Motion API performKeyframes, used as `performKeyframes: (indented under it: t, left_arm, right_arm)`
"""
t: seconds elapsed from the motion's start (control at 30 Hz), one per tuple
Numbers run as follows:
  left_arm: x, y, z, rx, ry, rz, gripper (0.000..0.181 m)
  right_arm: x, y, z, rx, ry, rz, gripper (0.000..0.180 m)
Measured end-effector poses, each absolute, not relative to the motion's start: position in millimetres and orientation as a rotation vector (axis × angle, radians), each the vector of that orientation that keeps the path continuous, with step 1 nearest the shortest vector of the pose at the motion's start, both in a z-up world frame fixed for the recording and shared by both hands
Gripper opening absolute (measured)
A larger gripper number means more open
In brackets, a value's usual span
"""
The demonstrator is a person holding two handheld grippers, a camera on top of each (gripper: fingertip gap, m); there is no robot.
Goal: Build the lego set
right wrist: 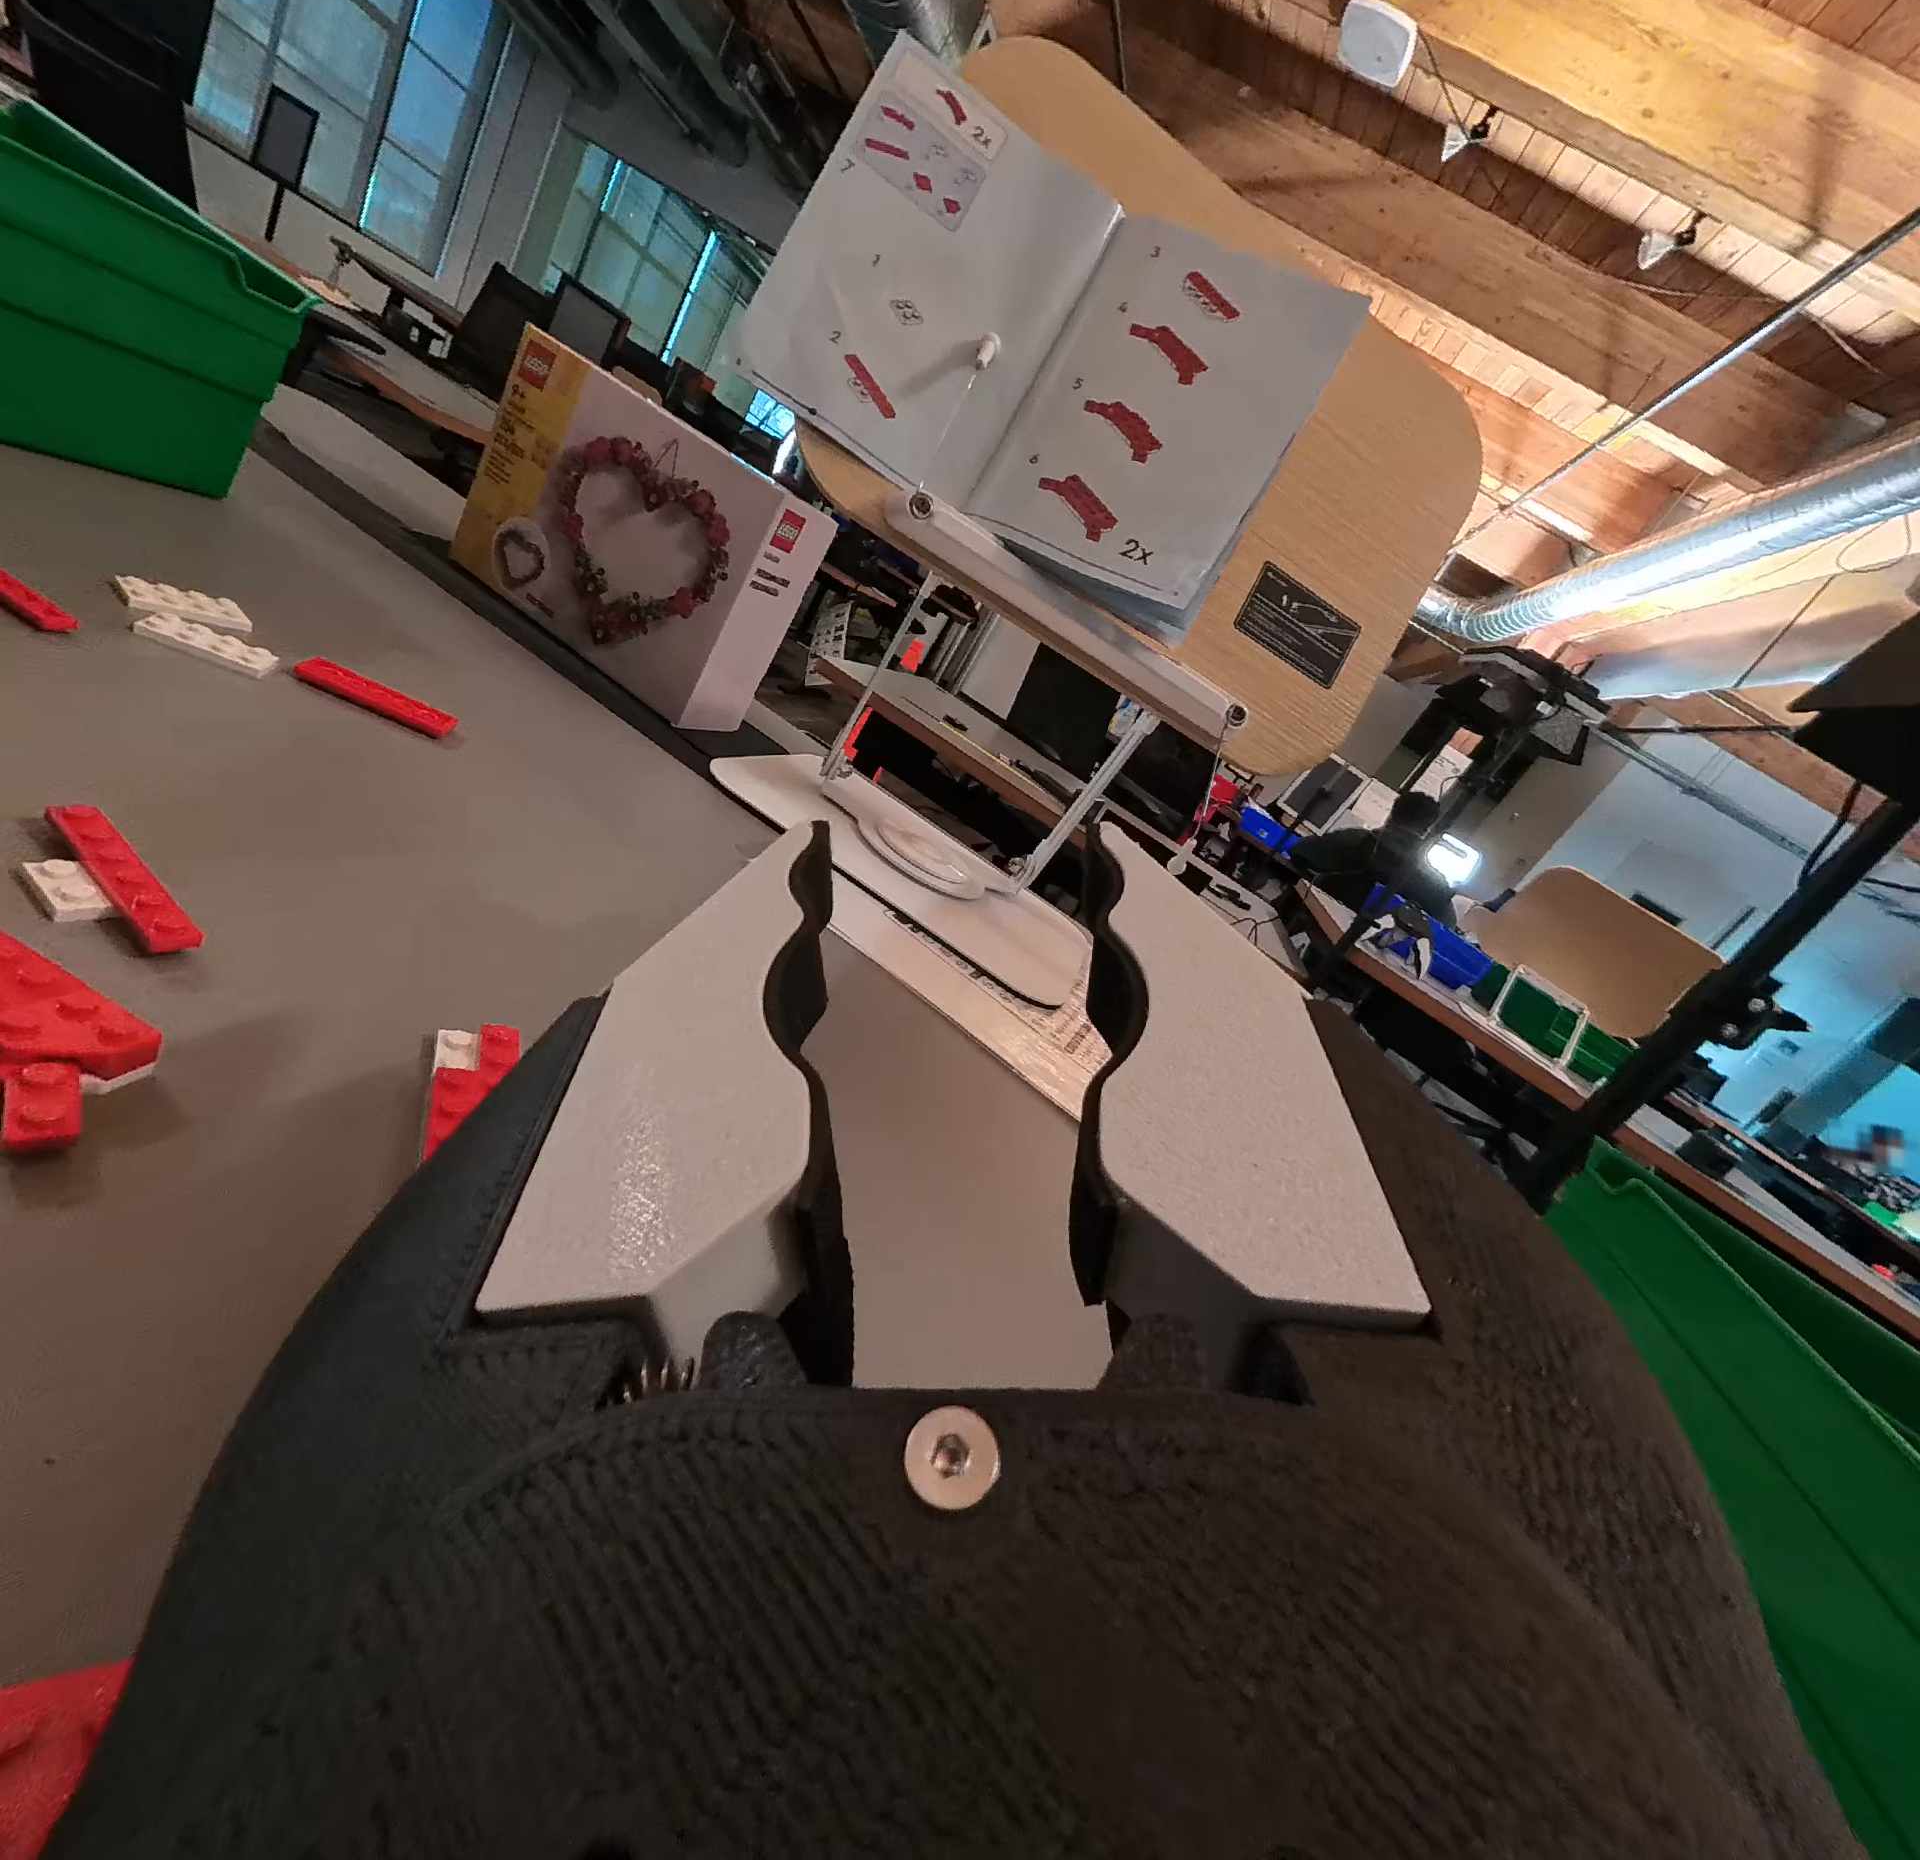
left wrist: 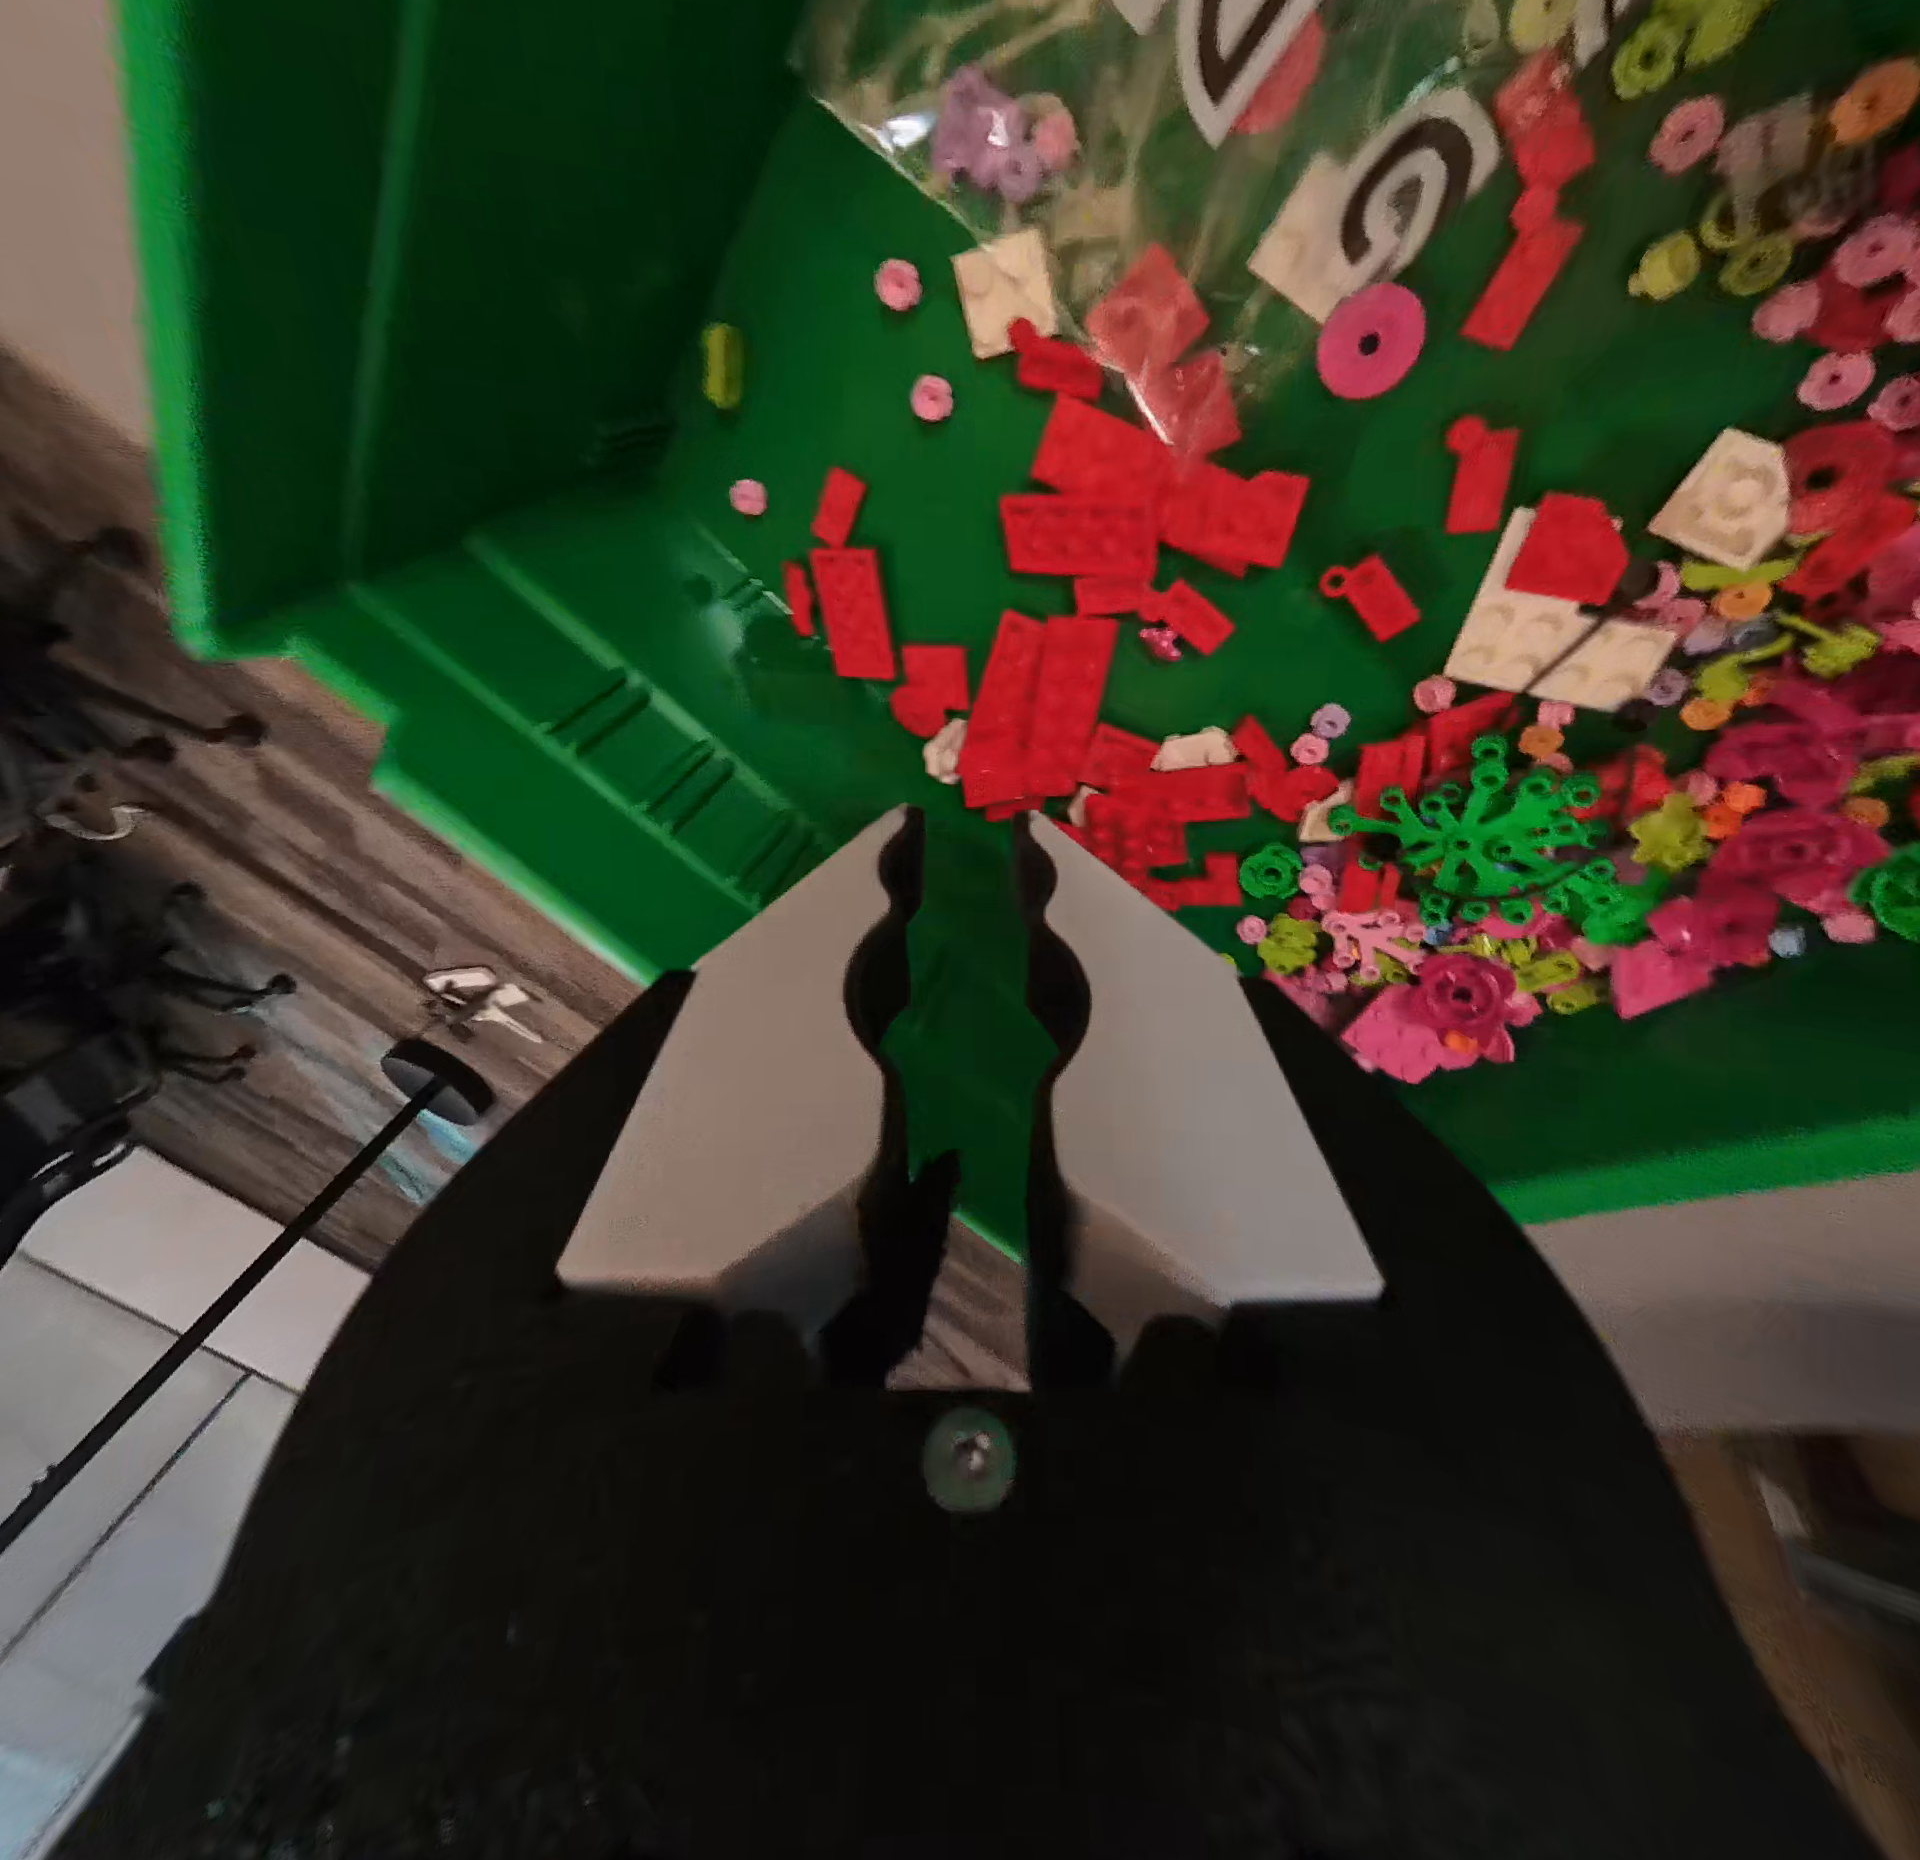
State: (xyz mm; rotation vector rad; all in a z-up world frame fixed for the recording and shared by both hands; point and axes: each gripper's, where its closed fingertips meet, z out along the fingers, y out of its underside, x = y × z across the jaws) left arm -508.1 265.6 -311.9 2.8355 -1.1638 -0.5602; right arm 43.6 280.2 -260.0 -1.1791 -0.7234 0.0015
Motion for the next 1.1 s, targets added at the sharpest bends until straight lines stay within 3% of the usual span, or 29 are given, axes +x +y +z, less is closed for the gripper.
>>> performKeyframes:
  t: [0.13, 0.47, 1.1]
  left_arm:
    - [-515, 266, -331, 2.696, -1.187, -0.441, 0.025]
    - [-522, 265, -357, 2.536, -1.216, -0.366, 0.024]
    - [-542, 263, -369, 2.396, -1.204, -0.492, 0.004]
  right_arm:
    - [43, 280, -260, -1.178, -0.726, 0.006, 0.047]
    - [42, 279, -260, -1.173, -0.731, 0.019, 0.046]
    - [40, 279, -261, -1.172, -0.745, 0.011, 0.046]
